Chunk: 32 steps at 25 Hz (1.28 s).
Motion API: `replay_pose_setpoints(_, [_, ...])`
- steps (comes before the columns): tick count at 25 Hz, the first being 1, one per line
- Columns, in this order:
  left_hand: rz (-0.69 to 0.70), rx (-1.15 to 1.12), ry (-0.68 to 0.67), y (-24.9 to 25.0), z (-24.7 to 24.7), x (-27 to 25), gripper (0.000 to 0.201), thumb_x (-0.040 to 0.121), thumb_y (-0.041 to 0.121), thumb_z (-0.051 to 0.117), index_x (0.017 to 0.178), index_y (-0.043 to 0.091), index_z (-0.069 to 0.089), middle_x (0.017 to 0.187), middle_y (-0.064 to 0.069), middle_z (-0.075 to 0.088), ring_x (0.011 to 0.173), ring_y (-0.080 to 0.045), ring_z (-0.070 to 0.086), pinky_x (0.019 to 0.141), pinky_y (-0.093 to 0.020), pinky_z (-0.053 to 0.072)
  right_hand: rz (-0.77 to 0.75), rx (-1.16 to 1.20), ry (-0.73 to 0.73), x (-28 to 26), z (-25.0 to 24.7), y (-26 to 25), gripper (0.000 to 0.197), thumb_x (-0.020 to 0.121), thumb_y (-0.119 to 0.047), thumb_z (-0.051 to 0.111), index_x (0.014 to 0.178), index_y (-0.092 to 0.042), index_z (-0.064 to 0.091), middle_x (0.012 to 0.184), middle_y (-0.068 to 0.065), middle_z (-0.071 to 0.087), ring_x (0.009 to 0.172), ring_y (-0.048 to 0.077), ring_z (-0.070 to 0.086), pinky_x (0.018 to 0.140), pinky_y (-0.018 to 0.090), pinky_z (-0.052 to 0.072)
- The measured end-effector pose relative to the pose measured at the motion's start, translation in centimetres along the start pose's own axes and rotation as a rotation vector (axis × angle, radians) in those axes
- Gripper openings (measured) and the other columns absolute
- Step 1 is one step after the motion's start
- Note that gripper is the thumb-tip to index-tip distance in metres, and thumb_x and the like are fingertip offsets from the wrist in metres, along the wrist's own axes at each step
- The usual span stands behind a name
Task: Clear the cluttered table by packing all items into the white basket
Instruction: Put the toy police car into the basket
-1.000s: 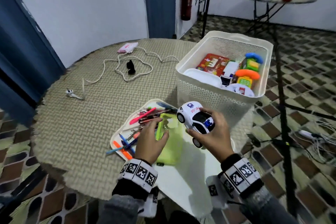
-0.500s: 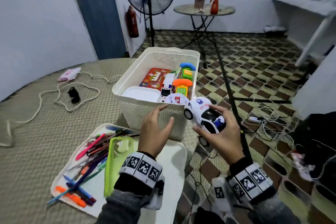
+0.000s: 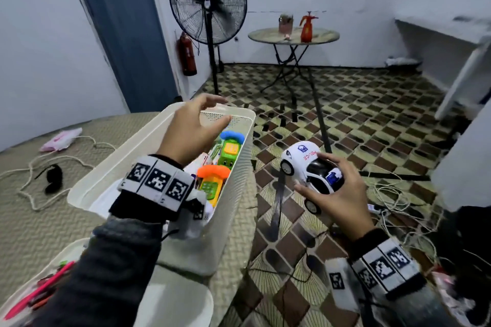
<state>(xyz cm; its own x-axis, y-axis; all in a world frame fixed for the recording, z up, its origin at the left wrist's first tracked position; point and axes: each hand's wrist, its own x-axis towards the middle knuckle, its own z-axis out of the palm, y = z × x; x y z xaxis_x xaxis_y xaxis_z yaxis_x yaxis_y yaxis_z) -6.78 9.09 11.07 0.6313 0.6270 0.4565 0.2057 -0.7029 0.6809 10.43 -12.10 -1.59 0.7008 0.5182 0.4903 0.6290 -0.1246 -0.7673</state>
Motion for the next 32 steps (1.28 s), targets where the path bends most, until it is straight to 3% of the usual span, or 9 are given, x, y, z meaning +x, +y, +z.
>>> replay_pose_setpoints(4, [-0.075,0.078,0.033,0.9,3.1,4.8,0.033,0.086,0.023,0.067,0.118,0.016,0.061,0.115,0.007,0.062,0.108,-0.005,0.055,0.089,-0.016,0.035,-0.069,0.013,-0.092,6.9,-2.0,3.1,0.072,0.056,-0.035,0.09,0.119,-0.025,0.057,0.114,-0.004,0.057,0.104,0.0,0.052,0.081,-0.001,0.035])
replay_pose_setpoints(13, [-0.242,0.16,0.04,-0.5,10.0,10.1,0.037,0.085,0.026,0.069,0.12,0.018,0.059,0.114,0.004,0.06,0.106,-0.006,0.051,0.089,-0.021,0.035,-0.146,0.097,-0.232,18.7,-0.7,6.7,0.07,0.056,-0.033,0.091,0.118,-0.024,0.058,0.113,-0.001,0.058,0.1,-0.013,0.047,0.08,-0.003,0.033])
replay_pose_setpoints(16, [-0.249,0.152,0.049,-1.1,11.9,12.7,0.035,0.085,0.024,0.069,0.118,0.019,0.06,0.109,0.007,0.058,0.105,-0.006,0.051,0.089,-0.02,0.035,-0.152,0.109,-0.253,21.7,0.3,8.1,0.07,0.056,-0.035,0.091,0.117,-0.026,0.058,0.111,-0.002,0.057,0.097,-0.011,0.047,0.077,-0.002,0.034])
replay_pose_setpoints(21, [-0.251,0.136,0.037,-3.2,15.8,19.9,0.033,0.084,0.026,0.07,0.115,0.02,0.06,0.11,0.006,0.061,0.106,-0.008,0.054,0.09,-0.02,0.036,-0.165,0.113,-0.295,29.2,2.3,11.9,0.071,0.055,-0.039,0.09,0.117,-0.029,0.056,0.112,-0.005,0.057,0.1,0.002,0.053,0.079,0.003,0.038])
replay_pose_setpoints(24, [-0.294,0.159,0.054,-5.5,16.8,24.0,0.036,0.083,0.028,0.071,0.116,0.019,0.06,0.113,0.003,0.062,0.108,-0.009,0.055,0.091,-0.023,0.038,-0.174,0.137,-0.343,34.5,4.5,13.4,0.071,0.056,-0.039,0.089,0.118,-0.03,0.055,0.116,-0.006,0.055,0.105,0.002,0.051,0.081,0.0,0.036])
replay_pose_setpoints(26, [-0.341,0.174,0.101,-7.3,17.3,26.3,0.038,0.083,0.027,0.071,0.117,0.019,0.06,0.116,0.0,0.062,0.111,-0.012,0.055,0.094,-0.027,0.04,-0.18,0.167,-0.38,38.2,6.9,14.0,0.072,0.055,-0.042,0.089,0.118,-0.032,0.053,0.118,-0.006,0.055,0.107,0.002,0.051,0.085,0.006,0.041])
replay_pose_setpoints(30, [-0.42,0.186,0.165,-10.1,17.8,28.9,0.039,0.082,0.028,0.072,0.117,0.019,0.06,0.116,0.0,0.063,0.111,-0.014,0.056,0.097,-0.03,0.042,-0.143,0.283,-0.476,43.3,12.7,13.8,0.074,0.052,-0.045,0.087,0.115,-0.039,0.049,0.116,-0.008,0.056,0.106,0.009,0.056,0.089,0.034,0.052])
replay_pose_setpoints(32, [-0.454,0.19,0.188,-10.9,17.5,29.1,0.038,0.08,0.028,0.073,0.116,0.021,0.061,0.115,0.001,0.063,0.111,-0.013,0.057,0.098,-0.03,0.043,-0.149,0.342,-0.529,44.4,15.3,13.3,0.073,0.052,-0.042,0.089,0.113,-0.038,0.049,0.114,-0.007,0.057,0.103,0.01,0.058,0.088,0.035,0.052])
